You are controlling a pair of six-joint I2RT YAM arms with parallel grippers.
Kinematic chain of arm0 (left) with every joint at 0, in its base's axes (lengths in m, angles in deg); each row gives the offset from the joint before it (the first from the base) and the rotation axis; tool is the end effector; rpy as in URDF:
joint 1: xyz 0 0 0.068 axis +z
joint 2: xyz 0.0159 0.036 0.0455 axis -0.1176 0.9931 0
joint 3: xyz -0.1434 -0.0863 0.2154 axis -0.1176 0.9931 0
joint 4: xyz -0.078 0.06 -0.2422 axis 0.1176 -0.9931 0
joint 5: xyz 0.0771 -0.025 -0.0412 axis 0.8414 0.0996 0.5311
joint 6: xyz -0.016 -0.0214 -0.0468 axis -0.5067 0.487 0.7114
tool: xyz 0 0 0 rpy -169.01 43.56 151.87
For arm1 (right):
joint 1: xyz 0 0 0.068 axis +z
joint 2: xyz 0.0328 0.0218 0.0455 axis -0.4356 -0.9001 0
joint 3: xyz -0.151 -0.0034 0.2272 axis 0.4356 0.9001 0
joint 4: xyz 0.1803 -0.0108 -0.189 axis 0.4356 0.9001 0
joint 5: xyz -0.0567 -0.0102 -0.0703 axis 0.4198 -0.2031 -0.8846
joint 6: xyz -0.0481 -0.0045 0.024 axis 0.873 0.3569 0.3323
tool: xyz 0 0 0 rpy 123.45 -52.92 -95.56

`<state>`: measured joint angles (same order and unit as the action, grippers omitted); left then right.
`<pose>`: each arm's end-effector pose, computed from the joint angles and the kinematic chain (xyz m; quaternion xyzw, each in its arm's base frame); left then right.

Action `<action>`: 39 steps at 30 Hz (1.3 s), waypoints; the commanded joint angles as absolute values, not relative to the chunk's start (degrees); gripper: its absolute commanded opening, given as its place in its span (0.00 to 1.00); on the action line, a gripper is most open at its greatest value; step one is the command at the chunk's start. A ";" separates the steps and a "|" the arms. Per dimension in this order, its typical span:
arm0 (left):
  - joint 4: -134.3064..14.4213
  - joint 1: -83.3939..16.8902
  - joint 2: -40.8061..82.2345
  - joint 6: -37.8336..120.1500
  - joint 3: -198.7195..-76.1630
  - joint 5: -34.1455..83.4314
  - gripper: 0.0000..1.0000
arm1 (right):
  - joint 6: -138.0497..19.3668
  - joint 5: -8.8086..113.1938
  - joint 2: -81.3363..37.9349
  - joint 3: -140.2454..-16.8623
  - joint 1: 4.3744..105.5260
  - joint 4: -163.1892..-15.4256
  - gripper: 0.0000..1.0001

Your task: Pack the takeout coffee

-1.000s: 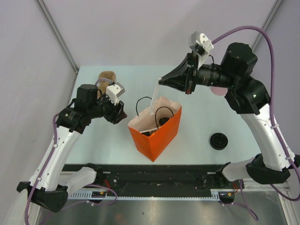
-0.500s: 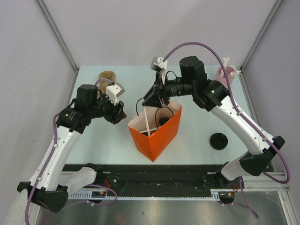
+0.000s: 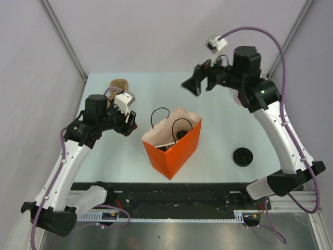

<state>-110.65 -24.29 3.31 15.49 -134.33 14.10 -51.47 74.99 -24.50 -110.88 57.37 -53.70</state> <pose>0.1820 -0.0697 0.3776 0.3106 0.8318 -0.1596 0.4314 0.2406 0.1689 0.5087 -0.3690 0.6740 0.3564 0.5314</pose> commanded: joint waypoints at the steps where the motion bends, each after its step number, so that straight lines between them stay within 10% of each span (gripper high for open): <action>1: -100.32 -21.26 2.44 14.90 -128.04 21.99 0.68 | -53.59 56.81 -20.35 -102.90 47.20 -55.96 1.00; 15: -67.19 -6.93 0.33 17.71 -103.87 20.77 0.88 | -58.40 30.50 -7.07 -62.79 33.47 -74.41 1.00; 39: -24.96 -4.12 11.14 18.51 -82.32 18.49 1.00 | -59.74 28.38 -6.71 -26.57 33.03 -121.36 1.00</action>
